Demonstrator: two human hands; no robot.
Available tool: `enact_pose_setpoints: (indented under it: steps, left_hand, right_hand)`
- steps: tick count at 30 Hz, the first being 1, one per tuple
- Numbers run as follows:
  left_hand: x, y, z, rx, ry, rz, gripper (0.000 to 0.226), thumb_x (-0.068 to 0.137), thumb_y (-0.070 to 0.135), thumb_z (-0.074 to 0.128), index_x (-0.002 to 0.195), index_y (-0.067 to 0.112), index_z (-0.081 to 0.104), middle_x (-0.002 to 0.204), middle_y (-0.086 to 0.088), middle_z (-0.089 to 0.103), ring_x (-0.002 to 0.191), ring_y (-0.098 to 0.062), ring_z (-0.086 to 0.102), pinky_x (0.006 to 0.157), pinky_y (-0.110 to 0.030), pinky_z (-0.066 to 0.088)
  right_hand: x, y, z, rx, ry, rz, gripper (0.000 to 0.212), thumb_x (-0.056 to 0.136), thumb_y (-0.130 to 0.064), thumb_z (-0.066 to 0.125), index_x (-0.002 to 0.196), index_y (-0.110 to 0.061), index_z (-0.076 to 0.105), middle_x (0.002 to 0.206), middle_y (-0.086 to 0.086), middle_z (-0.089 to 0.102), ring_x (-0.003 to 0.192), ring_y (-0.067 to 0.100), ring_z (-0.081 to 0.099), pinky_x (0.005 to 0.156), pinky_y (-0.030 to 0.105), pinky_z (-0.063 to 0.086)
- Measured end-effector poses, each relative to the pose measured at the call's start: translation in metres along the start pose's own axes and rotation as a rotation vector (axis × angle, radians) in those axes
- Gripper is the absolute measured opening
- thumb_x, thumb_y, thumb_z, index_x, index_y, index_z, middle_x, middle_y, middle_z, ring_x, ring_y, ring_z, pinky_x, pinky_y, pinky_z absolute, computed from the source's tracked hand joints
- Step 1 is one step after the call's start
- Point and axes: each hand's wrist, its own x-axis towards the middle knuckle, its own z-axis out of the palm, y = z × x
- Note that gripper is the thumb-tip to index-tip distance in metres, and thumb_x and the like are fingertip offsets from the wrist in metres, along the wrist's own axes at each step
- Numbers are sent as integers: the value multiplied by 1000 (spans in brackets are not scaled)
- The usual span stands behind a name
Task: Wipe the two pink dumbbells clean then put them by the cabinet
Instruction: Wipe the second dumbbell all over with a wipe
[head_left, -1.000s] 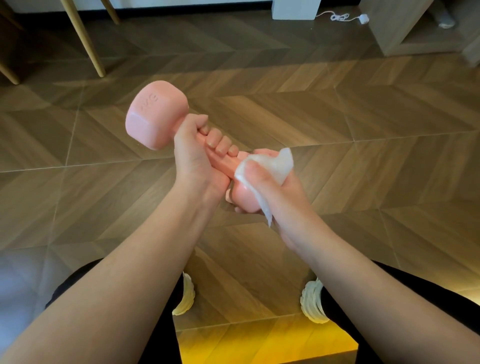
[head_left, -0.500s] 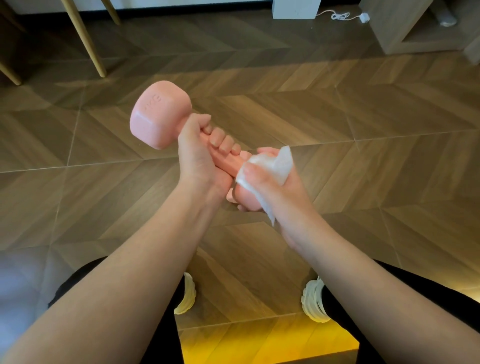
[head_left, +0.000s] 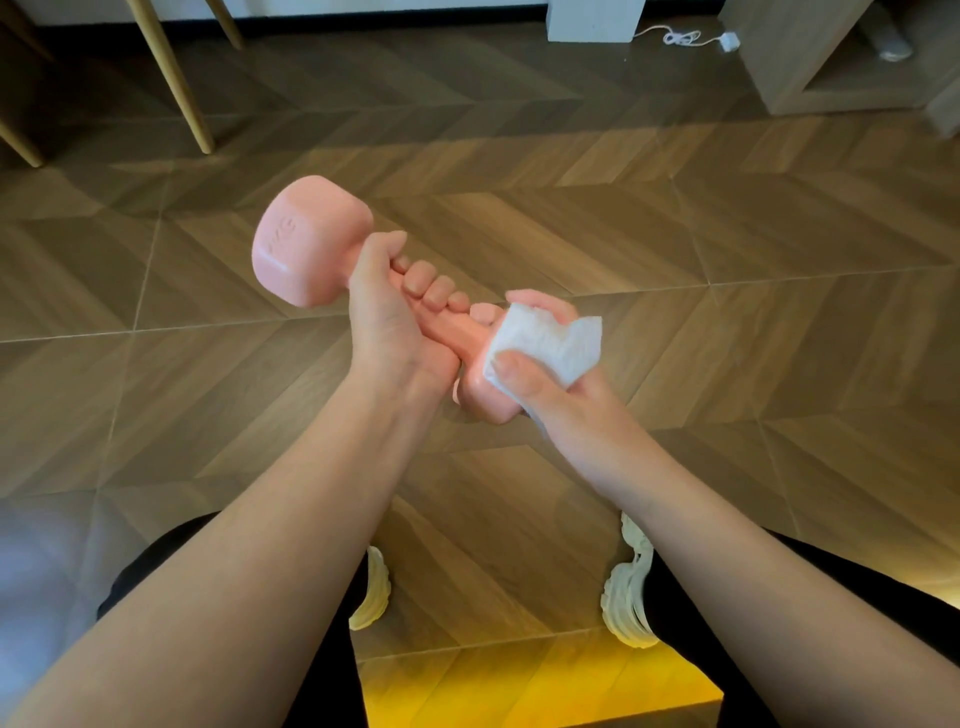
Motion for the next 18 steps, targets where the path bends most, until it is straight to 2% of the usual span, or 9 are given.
enact_pose_setpoints:
  steps: [6,7,9,10,11,12,14,16,18]
  left_hand:
    - [-2,-4,5,17,-25,33,36,91,17,51,61,20,30,48,7,23,39,-11,24,40,-21,31]
    - [-1,-4,6,13,-27,33,36,91,17,50,61,20,30,48,7,23,39,-12,24,40,-21,31]
    - [0,-3,7,3,-34,27,36,91,17,50,60,21,31,48,7,24,39,-12,24,40,-20,31]
    - [-1,-2,7,-1,-42,21,36,90,17,49,59,21,31,48,7,24,38,-12,25,40,-20,31]
    - [-1,-1,6,-4,-53,15,36,90,17,49,58,21,31,47,7,24,38,-12,25,39,-20,32]
    - [-1,-1,6,-5,-69,12,36,90,17,49,58,21,31,47,7,24,38,-12,25,39,-20,32]
    - [-3,0,5,2,-111,18,36,90,17,47,58,21,31,47,7,23,38,-12,24,39,-21,32]
    - [-4,0,4,13,-159,42,35,92,17,46,60,20,31,47,7,22,40,-12,22,40,-24,30]
    - [-5,-1,5,22,-177,63,33,92,19,47,63,20,33,48,7,25,41,-11,25,43,-24,31]
  right_hand:
    - [7,2,9,38,183,-29,54,71,-31,78,117,-26,49,127,14,63,106,20,69,84,30,58]
    - [8,2,8,22,179,-37,51,74,-34,76,117,-26,49,123,10,65,100,13,69,80,25,58]
    - [8,-1,6,-4,172,-54,41,82,-38,66,117,-27,50,107,-9,70,87,1,66,72,17,54]
    - [8,-2,3,3,166,-50,35,86,-40,60,117,-28,51,101,-15,70,87,-1,65,73,17,53]
    - [7,-2,0,19,149,-31,32,88,-42,54,117,-30,52,106,-13,70,96,3,66,83,22,55]
    - [7,-2,-3,42,121,6,32,89,-44,51,119,-33,53,118,-4,69,110,11,65,97,33,53]
    - [5,-5,-8,131,31,115,38,88,-45,53,125,-35,53,136,16,58,124,26,58,110,56,41]
    - [3,-8,-11,241,-62,218,55,86,-41,59,138,-27,48,140,27,50,117,34,57,104,60,43]
    - [2,-10,-11,312,-141,254,65,86,-37,62,145,-17,42,139,34,47,111,37,57,94,54,51]
